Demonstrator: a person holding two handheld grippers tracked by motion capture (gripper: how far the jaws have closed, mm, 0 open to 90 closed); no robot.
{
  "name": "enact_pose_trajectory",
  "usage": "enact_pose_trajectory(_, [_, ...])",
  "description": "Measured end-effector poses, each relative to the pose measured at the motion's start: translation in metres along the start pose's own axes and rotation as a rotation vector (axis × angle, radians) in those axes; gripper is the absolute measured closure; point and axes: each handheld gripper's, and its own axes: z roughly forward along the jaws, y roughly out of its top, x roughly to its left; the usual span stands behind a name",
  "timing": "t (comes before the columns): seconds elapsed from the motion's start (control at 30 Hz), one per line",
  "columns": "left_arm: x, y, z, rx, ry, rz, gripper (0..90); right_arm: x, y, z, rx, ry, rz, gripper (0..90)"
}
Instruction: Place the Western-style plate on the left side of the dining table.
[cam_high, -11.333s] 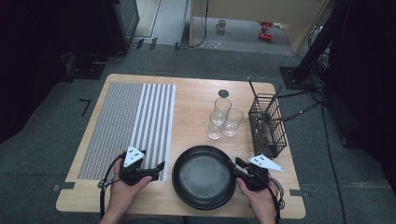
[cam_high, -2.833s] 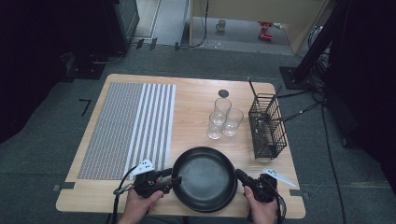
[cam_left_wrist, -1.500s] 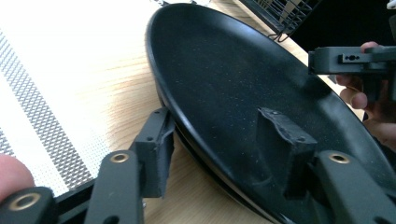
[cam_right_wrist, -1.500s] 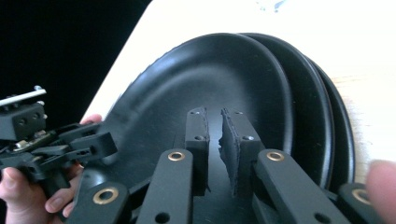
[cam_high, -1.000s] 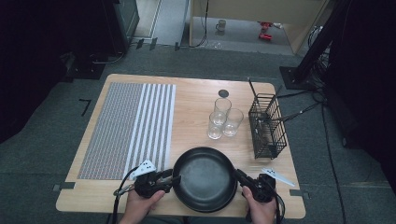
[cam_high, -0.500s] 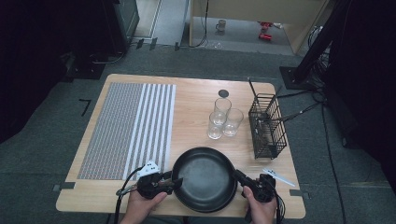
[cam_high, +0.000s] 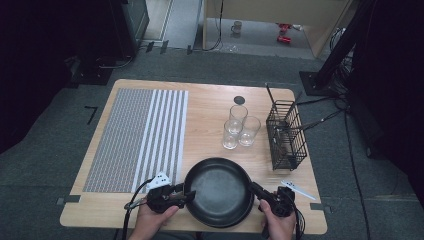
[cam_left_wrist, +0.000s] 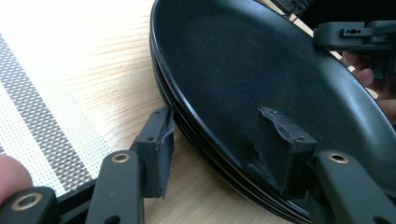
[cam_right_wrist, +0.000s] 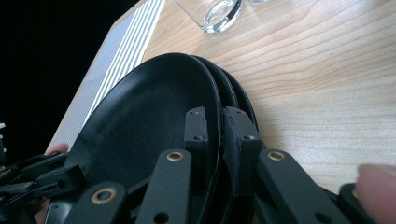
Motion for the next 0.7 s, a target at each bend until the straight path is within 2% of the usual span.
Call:
enact_pose_trajectory(0.2, [0.004, 0.001, -0.003, -0.029, -0.025, -0.032, 47.1, 0.002, -0.003, 0.006, 0.032, 0.033, 0.004, 80.5])
enact_pose_trajectory(0.37, [0.005, 0.0, -0.007, -0.062, -0.026, -0.033, 50.0, 0.006, -0.007, 0.011, 0.051, 0.058, 0.005, 79.7])
enact_pose_trajectory(0.4, [0.009, 0.001, -0.008, -0.067, -0.058, -0.064, 51.3, 0.007, -0.008, 0.013, 0.055, 0.05, 0.002, 79.6])
enact_pose_trajectory(0.47, [0.014, 0.002, -0.01, -0.067, -0.092, -0.098, 53.4, 0.007, -0.009, 0.014, 0.057, 0.05, 0.005, 79.5])
enact_pose_trajectory(0.63, [0.012, 0.002, -0.01, -0.067, -0.064, -0.079, 57.2, 0.008, -0.011, 0.016, 0.069, 0.041, 0.005, 79.5])
enact_pose_trajectory(0.7, [0.014, 0.002, -0.01, -0.07, -0.062, -0.099, 60.6, 0.008, -0.013, 0.018, 0.076, 0.039, 0.01, 79.2])
